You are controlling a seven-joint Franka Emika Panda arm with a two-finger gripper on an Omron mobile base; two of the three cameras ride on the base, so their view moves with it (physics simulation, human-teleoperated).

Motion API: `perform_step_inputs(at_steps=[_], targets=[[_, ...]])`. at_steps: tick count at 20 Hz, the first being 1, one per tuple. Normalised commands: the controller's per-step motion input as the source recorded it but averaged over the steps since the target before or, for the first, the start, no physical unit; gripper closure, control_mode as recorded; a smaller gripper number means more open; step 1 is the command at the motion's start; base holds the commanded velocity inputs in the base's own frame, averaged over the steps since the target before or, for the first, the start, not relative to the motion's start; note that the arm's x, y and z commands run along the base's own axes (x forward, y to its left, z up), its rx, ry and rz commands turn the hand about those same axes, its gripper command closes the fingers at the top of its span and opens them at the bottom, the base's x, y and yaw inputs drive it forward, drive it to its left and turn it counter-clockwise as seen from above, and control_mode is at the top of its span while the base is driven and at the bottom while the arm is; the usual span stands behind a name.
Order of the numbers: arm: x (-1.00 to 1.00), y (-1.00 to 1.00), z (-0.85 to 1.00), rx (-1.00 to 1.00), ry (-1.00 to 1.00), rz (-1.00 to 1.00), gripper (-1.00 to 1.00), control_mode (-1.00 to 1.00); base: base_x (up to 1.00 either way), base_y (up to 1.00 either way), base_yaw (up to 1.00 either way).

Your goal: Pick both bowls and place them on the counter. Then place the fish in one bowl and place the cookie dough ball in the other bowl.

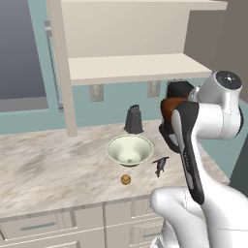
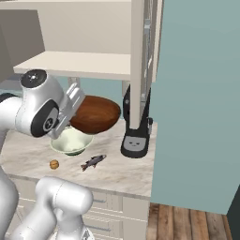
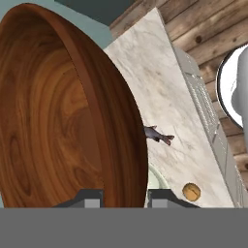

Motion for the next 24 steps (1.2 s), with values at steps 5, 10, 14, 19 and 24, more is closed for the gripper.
perform_step_inputs(at_steps=[5, 10, 14, 19, 24], targets=[[0.16, -0.1, -0.53, -0.02, 0.01, -0.1, 1.0, -1.0, 0.0, 0.0, 0.0], [0.16, -0.18, -0.48, -0.02, -0.01, -0.09, 1.0, -1.0, 0.0, 0.0, 0.0], [0.08, -0.32, -0.42, 0.0, 0.02, -0.09, 1.0, -1.0, 0.0, 0.0, 0.0], [0.18, -0.33, -0.39, 0.0, 0.16, -0.03, 1.0, -1.0, 0.0, 0.0, 0.0], [0.11, -0.21, -0.41, 0.0, 0.2, 0.0, 1.0, -1.0, 0.0, 0.0, 0.0]])
